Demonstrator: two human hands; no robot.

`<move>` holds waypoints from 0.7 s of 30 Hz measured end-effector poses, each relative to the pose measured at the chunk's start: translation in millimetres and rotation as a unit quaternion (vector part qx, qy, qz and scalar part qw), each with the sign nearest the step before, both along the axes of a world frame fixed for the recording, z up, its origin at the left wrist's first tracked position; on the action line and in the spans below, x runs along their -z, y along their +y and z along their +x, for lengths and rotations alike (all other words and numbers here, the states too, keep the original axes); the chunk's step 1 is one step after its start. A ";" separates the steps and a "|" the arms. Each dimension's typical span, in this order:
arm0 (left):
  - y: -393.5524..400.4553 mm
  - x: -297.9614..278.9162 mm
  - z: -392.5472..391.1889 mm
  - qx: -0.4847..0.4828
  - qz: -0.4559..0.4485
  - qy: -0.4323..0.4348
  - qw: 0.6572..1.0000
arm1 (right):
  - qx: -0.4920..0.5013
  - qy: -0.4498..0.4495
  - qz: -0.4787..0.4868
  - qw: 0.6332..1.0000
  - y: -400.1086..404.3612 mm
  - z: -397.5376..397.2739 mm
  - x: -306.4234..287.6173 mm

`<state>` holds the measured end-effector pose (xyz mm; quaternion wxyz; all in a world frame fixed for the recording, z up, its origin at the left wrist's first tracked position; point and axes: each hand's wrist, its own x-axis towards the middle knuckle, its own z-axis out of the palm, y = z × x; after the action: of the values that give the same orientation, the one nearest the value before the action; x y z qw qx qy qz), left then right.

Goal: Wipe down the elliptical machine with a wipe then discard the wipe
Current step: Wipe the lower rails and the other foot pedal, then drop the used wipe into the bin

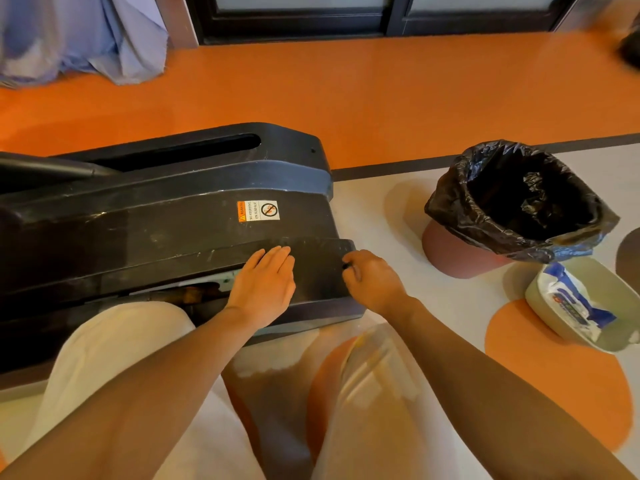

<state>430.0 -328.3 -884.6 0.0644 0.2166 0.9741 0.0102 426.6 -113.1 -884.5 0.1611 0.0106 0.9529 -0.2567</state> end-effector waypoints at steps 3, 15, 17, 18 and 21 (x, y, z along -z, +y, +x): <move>13.0 -11.4 -1.3 0.012 -0.014 0.012 1.000 | -0.026 0.005 0.012 1.000 9.3 1.4 -11.5; 92.3 -51.6 -26.4 0.081 0.048 0.080 0.992 | -0.081 0.055 0.051 0.994 72.5 3.0 -55.2; 103.8 -59.1 -33.9 0.091 0.056 0.080 0.991 | -0.079 0.060 0.061 0.993 80.4 -0.8 -65.3; 108.9 -64.5 -38.0 0.101 0.052 0.075 0.991 | -0.081 0.064 0.068 0.992 83.7 -3.7 -69.6; 124.5 -77.6 -53.2 0.131 0.024 0.053 0.990 | -0.089 0.081 0.092 0.989 91.4 -16.8 -81.7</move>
<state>376.8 -203.8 -807.0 0.0083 0.3436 0.9390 0.0131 409.8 -21.7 -802.8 0.1040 -0.0801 0.9795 -0.1529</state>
